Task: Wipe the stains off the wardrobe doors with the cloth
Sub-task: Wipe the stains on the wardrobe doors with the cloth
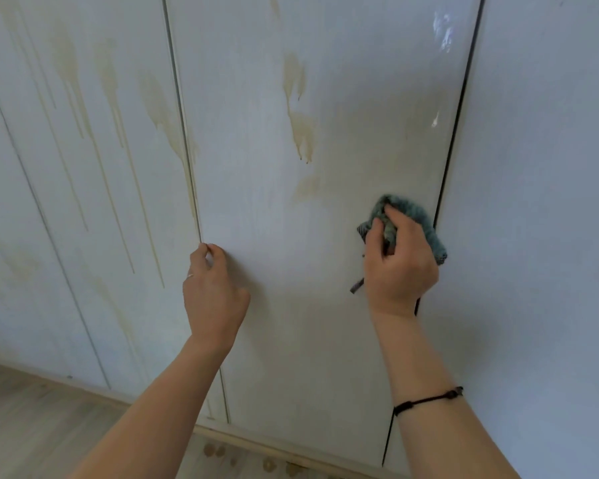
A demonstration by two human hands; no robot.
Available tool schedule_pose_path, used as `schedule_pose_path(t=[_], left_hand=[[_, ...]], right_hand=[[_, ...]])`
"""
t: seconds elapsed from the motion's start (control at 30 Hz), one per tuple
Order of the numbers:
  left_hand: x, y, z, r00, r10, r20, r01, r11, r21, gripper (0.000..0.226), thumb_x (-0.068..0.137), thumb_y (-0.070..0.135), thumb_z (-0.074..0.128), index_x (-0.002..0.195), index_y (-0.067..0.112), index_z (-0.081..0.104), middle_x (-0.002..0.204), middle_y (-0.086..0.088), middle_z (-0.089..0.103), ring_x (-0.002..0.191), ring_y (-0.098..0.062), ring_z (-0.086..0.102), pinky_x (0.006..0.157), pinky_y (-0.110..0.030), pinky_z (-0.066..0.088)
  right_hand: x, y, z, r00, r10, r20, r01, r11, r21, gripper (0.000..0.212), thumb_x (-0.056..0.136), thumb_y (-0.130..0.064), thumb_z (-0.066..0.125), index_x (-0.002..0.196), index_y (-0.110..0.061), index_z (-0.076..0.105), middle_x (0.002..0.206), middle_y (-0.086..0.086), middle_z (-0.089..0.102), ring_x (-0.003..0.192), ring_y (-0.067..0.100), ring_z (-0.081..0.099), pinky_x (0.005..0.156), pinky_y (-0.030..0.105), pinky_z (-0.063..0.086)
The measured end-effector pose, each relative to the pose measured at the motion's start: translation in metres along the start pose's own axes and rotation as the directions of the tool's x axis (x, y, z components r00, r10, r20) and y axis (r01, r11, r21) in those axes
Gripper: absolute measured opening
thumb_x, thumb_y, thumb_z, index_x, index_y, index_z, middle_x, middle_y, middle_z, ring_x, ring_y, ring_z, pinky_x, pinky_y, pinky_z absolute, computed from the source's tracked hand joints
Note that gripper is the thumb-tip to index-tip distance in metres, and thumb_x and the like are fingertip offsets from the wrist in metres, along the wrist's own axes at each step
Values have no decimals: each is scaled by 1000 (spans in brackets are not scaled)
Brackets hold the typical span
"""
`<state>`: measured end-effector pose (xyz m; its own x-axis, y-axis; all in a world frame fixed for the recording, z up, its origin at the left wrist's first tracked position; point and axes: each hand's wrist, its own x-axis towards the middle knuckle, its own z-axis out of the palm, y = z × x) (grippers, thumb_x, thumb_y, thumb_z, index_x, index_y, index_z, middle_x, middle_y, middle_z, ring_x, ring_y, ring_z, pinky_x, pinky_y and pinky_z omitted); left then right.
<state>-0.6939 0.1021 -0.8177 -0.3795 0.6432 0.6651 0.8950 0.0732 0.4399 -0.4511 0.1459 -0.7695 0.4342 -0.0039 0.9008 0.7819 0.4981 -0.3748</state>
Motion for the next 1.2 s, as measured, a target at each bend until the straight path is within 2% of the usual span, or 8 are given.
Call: schedule_pose_path(t=[0.3,0.53,0.67,0.83,0.93,1.0,1.1,1.2], left_hand=[[10,-10,10,977,66,-203,-86,992,-88,53,68,-16,50,118,-2,63,137,-14,49,119,-30,54,86,-39,47],[38,-41,-6,942,178,-286,-227,963,-147,33,79,-12,60,100,7,77,125,-6,60,107,-22,62,79,-45,53],[55,-52,-21,933,134,-334,-213,953,-214,25,88,1,67,109,13,74,118,0,58,102,-14,60,79,-32,52],[75,-63,-38,981,0,-195,-62,948,-312,25,87,7,73,101,25,62,97,12,52,82,-5,54,73,-11,41],[96,-68,-59,990,24,-142,-61,963,-261,27,85,4,74,103,21,64,100,10,54,85,-9,56,74,-11,39],[119,-68,-78,983,96,-158,-128,971,-203,35,82,-4,73,111,14,67,109,3,58,98,-18,59,84,-14,39],[149,-66,-100,962,181,-203,-216,962,-165,48,81,-14,65,124,5,65,125,-6,60,115,-25,57,101,-7,31],[157,-67,-113,942,259,-215,-297,940,-169,51,85,-17,56,133,1,60,138,-10,57,128,-25,53,109,-23,40]], right_hand=[[-70,-35,20,952,-156,263,132,986,106,12,93,-33,71,90,-22,75,75,-7,71,66,17,66,51,30,47],[-105,-83,48,934,6,356,-79,978,192,41,83,-37,75,117,-31,53,83,-6,73,69,16,69,58,27,51],[-119,-91,60,910,-131,393,49,976,211,40,82,-30,80,117,-15,69,93,-2,74,81,11,66,71,20,49],[-125,-93,67,673,-479,564,357,878,320,19,88,-20,75,106,-14,77,81,-1,67,68,19,64,58,32,55],[-72,-115,91,490,-715,499,596,692,406,10,94,-22,73,101,-19,77,76,-1,64,60,20,62,46,33,49],[-6,-150,122,547,-749,374,660,660,358,10,95,-27,73,99,-20,79,74,-2,66,58,19,62,44,31,47],[72,-204,167,799,-557,227,499,825,267,8,92,-26,76,94,-19,79,76,-3,69,63,17,64,48,30,46],[24,-215,161,733,-551,399,515,833,204,8,89,-18,74,82,-19,73,76,-2,64,66,19,62,52,33,45]])
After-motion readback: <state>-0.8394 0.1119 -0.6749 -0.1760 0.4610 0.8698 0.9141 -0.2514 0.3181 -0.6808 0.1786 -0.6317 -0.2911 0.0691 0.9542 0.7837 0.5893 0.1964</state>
